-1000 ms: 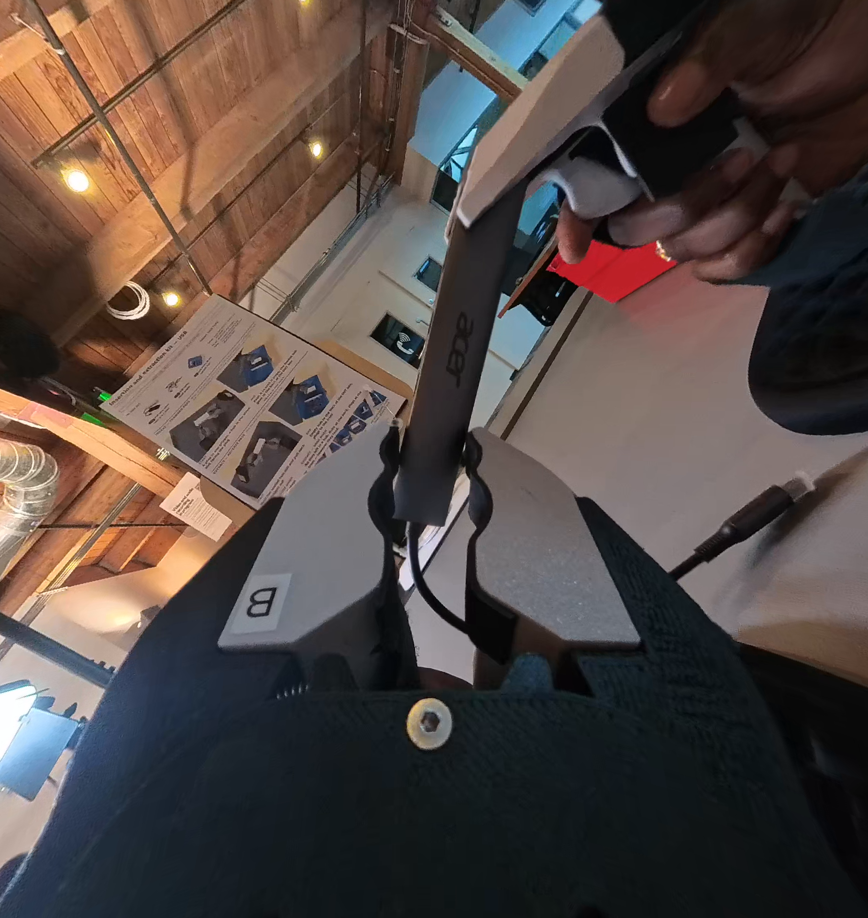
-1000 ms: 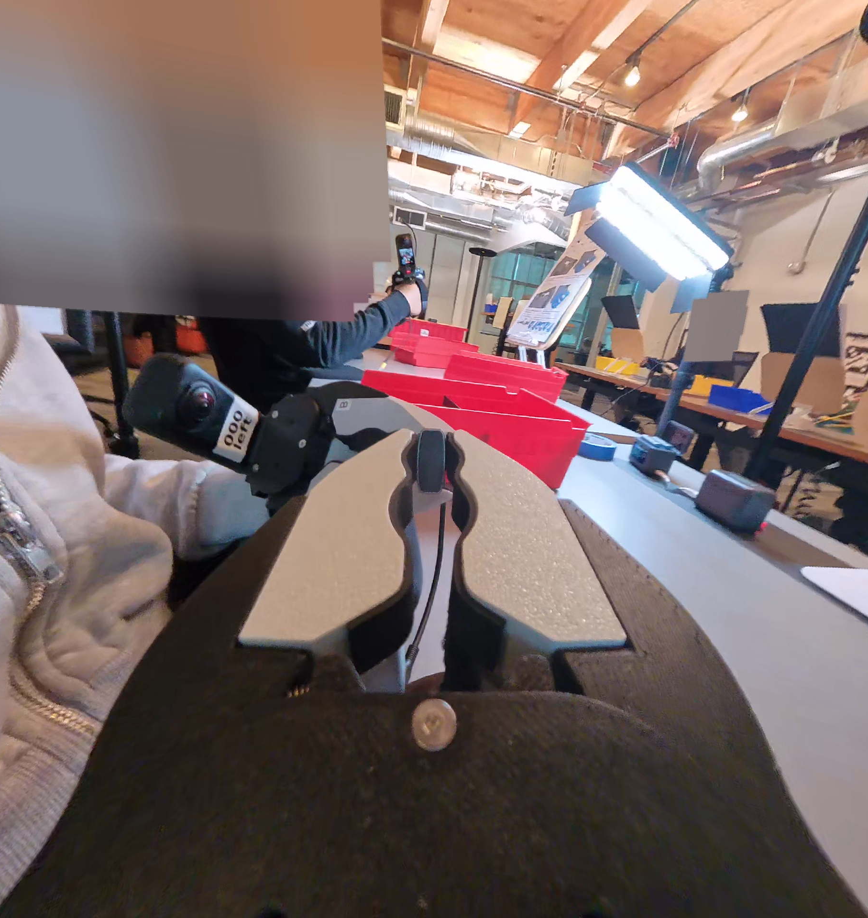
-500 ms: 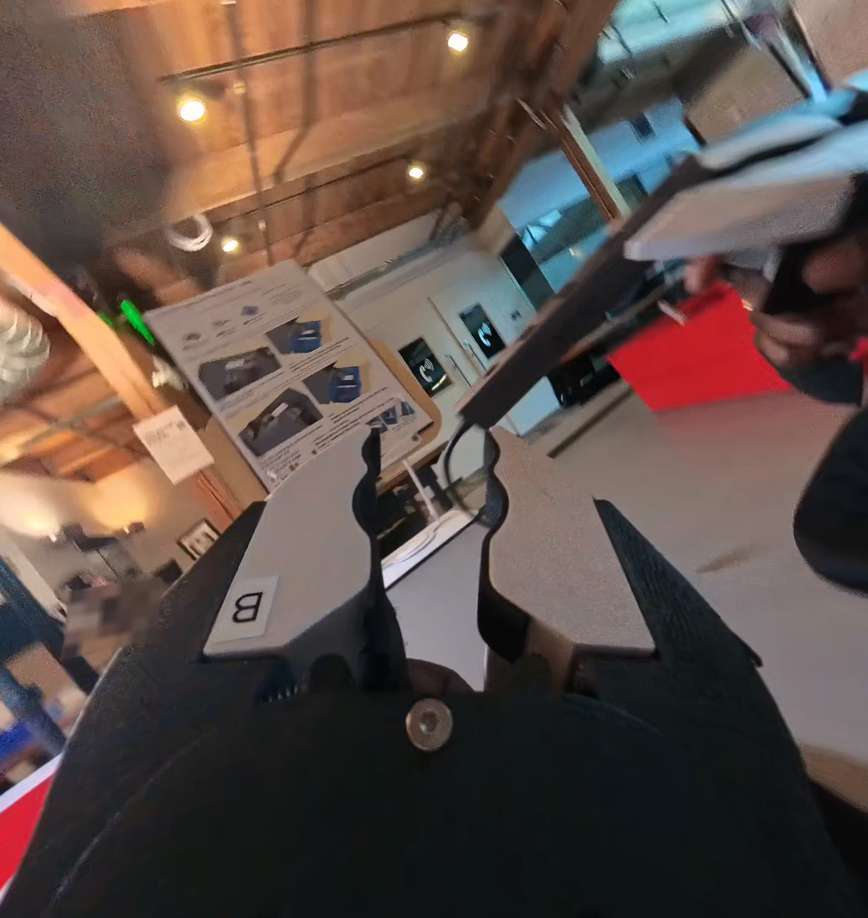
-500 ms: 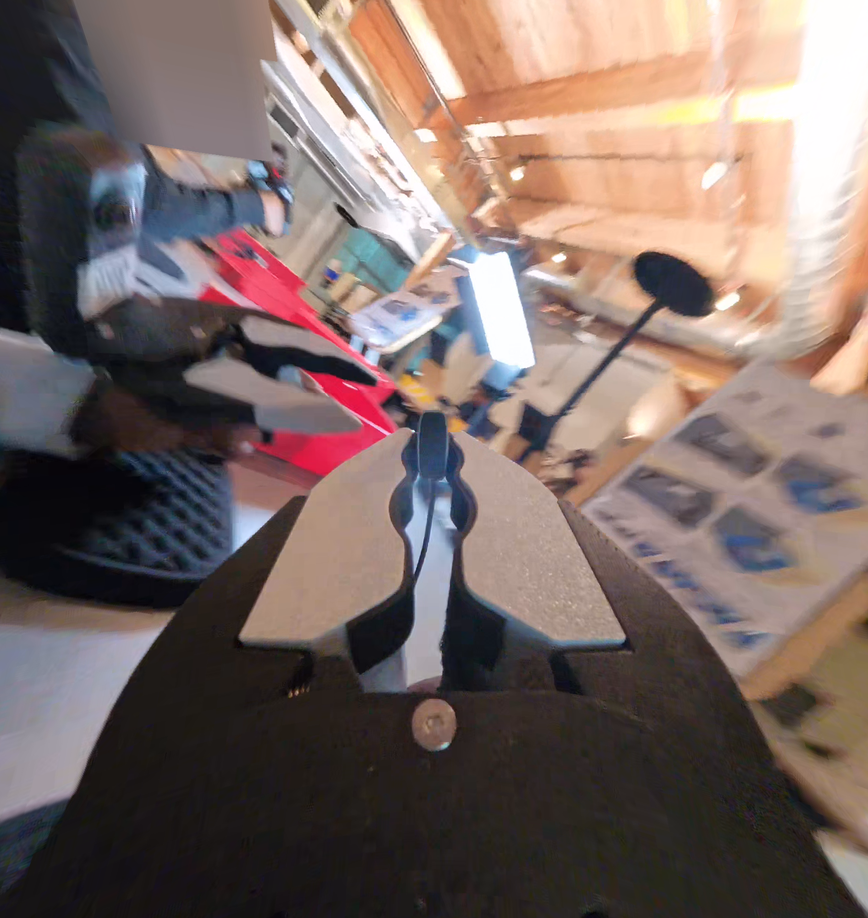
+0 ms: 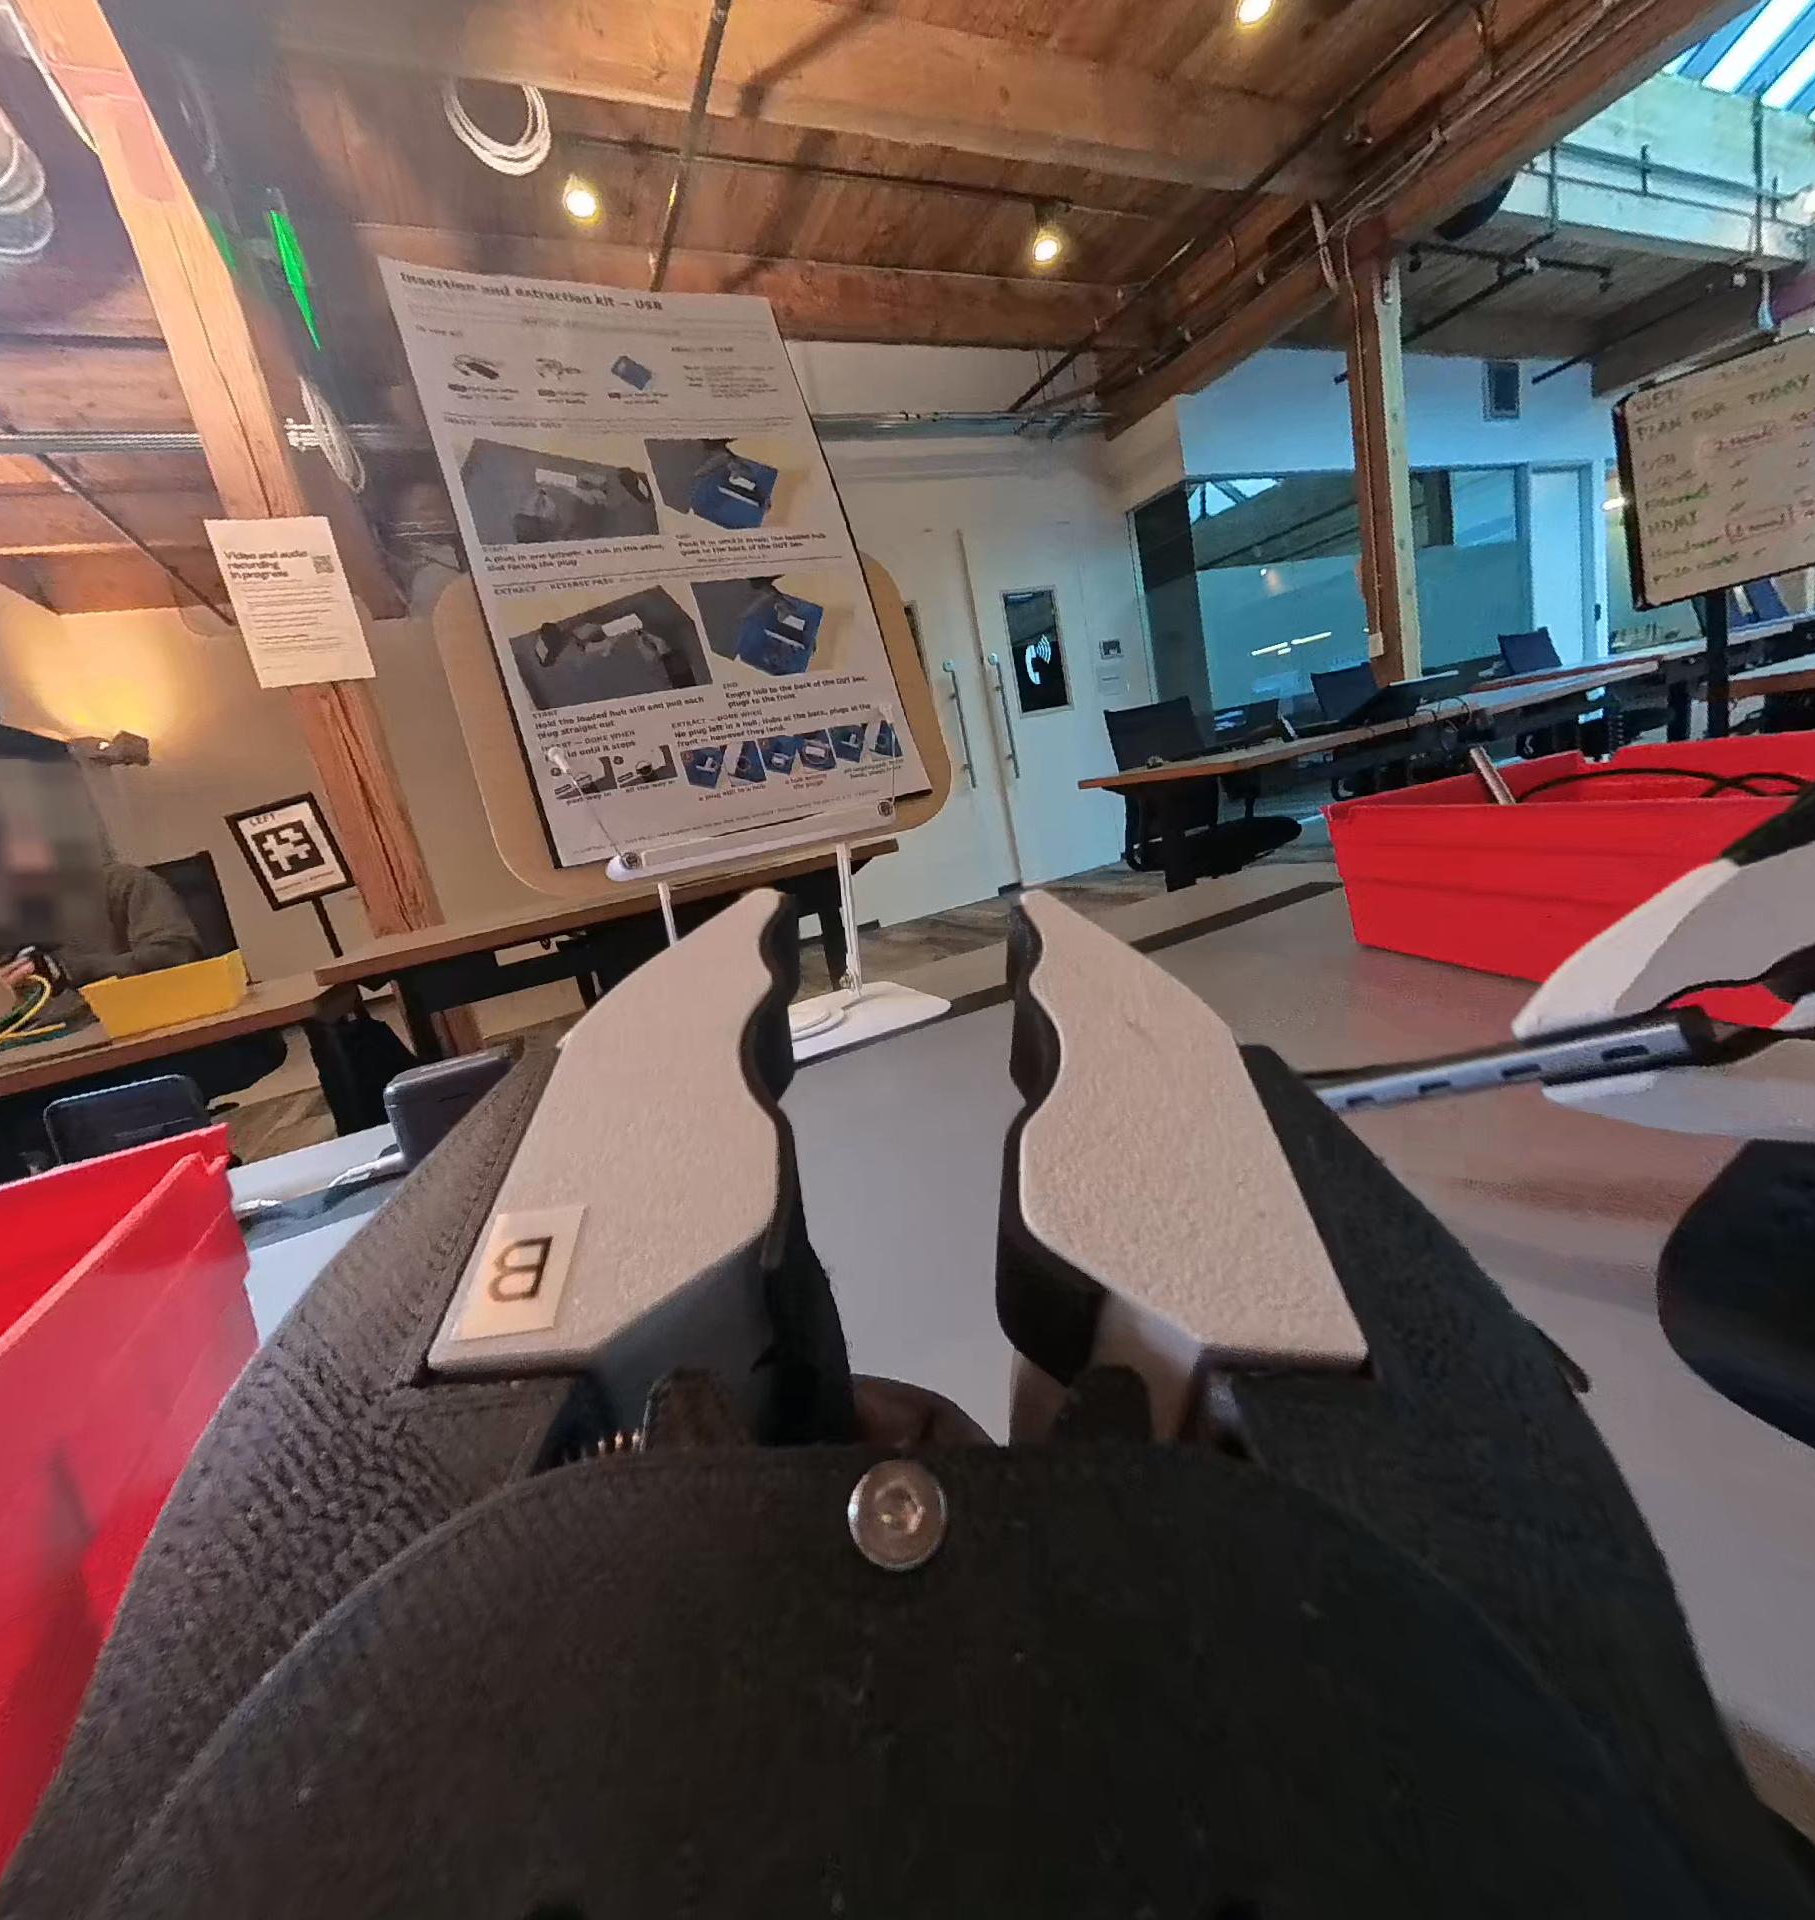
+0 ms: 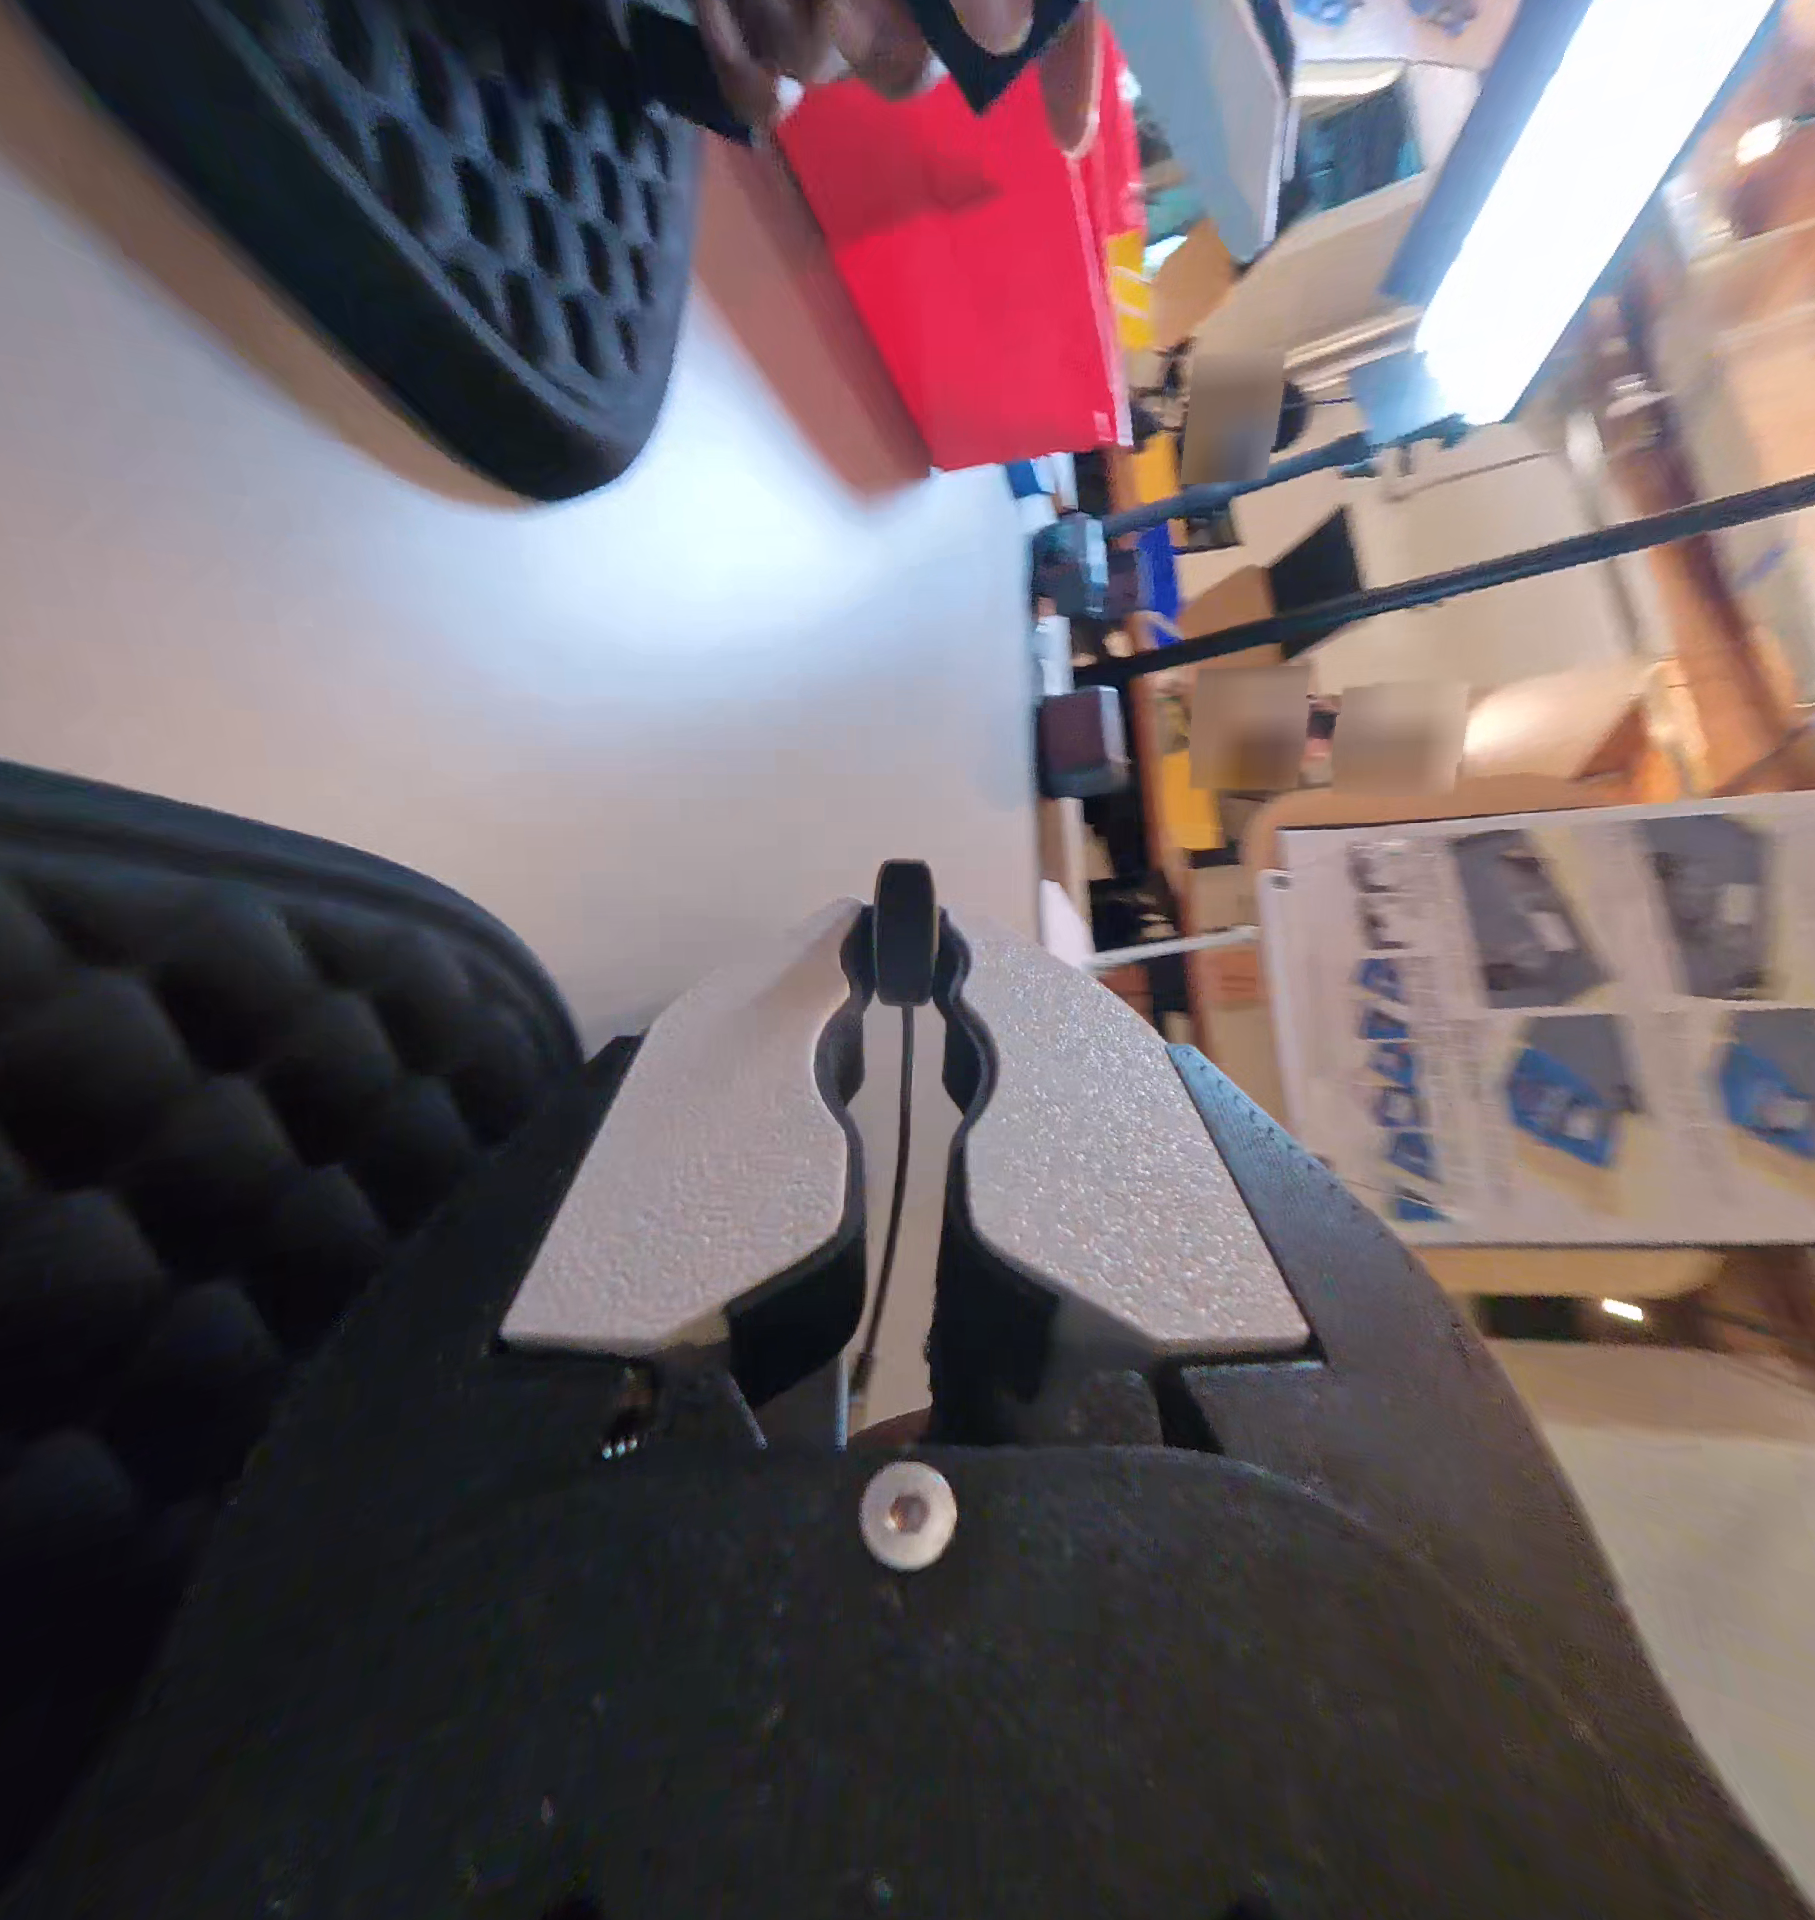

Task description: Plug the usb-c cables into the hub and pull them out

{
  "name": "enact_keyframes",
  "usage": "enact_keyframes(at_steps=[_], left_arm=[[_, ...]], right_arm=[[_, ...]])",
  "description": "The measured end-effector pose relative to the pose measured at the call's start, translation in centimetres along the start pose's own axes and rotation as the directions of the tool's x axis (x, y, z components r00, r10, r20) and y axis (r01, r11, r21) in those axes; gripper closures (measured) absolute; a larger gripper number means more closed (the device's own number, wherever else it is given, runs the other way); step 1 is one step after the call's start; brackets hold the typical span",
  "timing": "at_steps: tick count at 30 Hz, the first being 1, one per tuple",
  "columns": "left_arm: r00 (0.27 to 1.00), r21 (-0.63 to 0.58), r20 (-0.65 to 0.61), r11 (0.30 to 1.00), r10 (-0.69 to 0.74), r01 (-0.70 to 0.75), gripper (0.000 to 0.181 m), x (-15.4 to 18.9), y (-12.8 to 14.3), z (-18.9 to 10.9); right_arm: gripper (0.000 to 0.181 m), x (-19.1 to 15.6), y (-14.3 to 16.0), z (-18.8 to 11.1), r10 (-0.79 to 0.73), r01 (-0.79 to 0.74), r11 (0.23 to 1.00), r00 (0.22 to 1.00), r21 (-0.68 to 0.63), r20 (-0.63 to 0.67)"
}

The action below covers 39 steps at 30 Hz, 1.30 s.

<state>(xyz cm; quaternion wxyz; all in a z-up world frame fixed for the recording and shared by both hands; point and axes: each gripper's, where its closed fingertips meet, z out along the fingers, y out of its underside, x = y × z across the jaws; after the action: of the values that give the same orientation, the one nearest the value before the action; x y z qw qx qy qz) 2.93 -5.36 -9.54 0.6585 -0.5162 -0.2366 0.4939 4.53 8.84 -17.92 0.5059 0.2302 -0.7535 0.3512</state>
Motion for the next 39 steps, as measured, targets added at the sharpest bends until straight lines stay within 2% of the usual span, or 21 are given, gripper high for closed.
enact_keyframes(at_steps=[3, 9, 15, 19, 20, 23, 26, 28, 29, 31, 34, 39], left_arm=[[1.0, -0.006, 0.004, 1.0, -0.004, 0.004, 0.143, -0.1, 0.1, 0.0], [1.0, -0.016, -0.005, 1.0, -0.003, 0.003, 0.144, 0.0, 0.3, 0.1], [1.0, -0.018, -0.011, 1.0, -0.008, 0.008, 0.144, 0.0, 0.4, 0.1], [1.0, -0.024, -0.022, 1.0, 0.005, -0.005, 0.145, 0.3, 0.6, 0.2], [1.0, -0.023, -0.024, 1.0, 0.007, -0.008, 0.145, 0.3, 0.5, 0.1], [1.0, -0.022, -0.026, 1.0, -0.008, 0.007, 0.145, 0.3, 0.5, 0.1], [0.999, -0.016, -0.028, 0.999, -0.038, 0.038, 0.144, 0.2, 0.5, 0.1], [0.998, -0.016, -0.028, 0.998, -0.053, 0.053, 0.144, 0.1, 0.5, 0.1], [0.998, -0.016, -0.029, 0.998, -0.057, 0.056, 0.144, 0.1, 0.5, 0.1], [0.998, -0.016, -0.027, 0.998, -0.058, 0.057, 0.144, 0.1, 0.5, 0.1], [0.998, -0.014, -0.025, 0.998, -0.062, 0.061, 0.144, 0.1, 0.5, 0.1], [0.995, -0.008, -0.023, 0.995, -0.1, 0.1, 0.14, -0.1, 0.5, 0.1]], right_arm=[[0.17, -2.0, 0.0, 0.4, 0.087, -0.087, 0.996, 0.987, -0.004, 0.139], [0.164, -3.3, -0.4, 0.3, 0.198, -0.205, 0.979, 0.949, 0.003, 0.247], [0.154, -4.9, -1.1, 0.0, 0.329, -0.352, 0.936, 0.858, -0.014, 0.394], [0.149, -5.9, -1.7, -0.6, 0.424, -0.468, 0.883, 0.748, -0.048, 0.51], [0.143, -5.4, -2.0, -0.8, 0.445, -0.504, 0.863, 0.734, -0.028, 0.513], [0.13, -2.2, -3.6, -1.8, 0.534, -0.665, 0.735, 0.686, 0.129, 0.494], [0.113, 2.4, -4.0, -3.3, 0.672, -0.824, 0.489, 0.566, 0.287, 0.478], [0.097, 5.3, -3.3, -4.0, 0.756, -0.869, 0.327, 0.477, 0.372, 0.449], [0.09, 6.6, -2.6, -4.0, 0.799, -0.872, 0.27, 0.44, 0.409, 0.41], [0.082, 8.1, -0.7, -3.8, 0.867, -0.864, 0.217, 0.384, 0.455, 0.317], [0.069, 8.6, 0.8, -3.0, 0.903, -0.851, 0.246, 0.375, 0.464, 0.208], [0.051, 7.2, 1.4, -1.6, 0.876, -0.835, 0.395, 0.468, 0.384, 0.115]])
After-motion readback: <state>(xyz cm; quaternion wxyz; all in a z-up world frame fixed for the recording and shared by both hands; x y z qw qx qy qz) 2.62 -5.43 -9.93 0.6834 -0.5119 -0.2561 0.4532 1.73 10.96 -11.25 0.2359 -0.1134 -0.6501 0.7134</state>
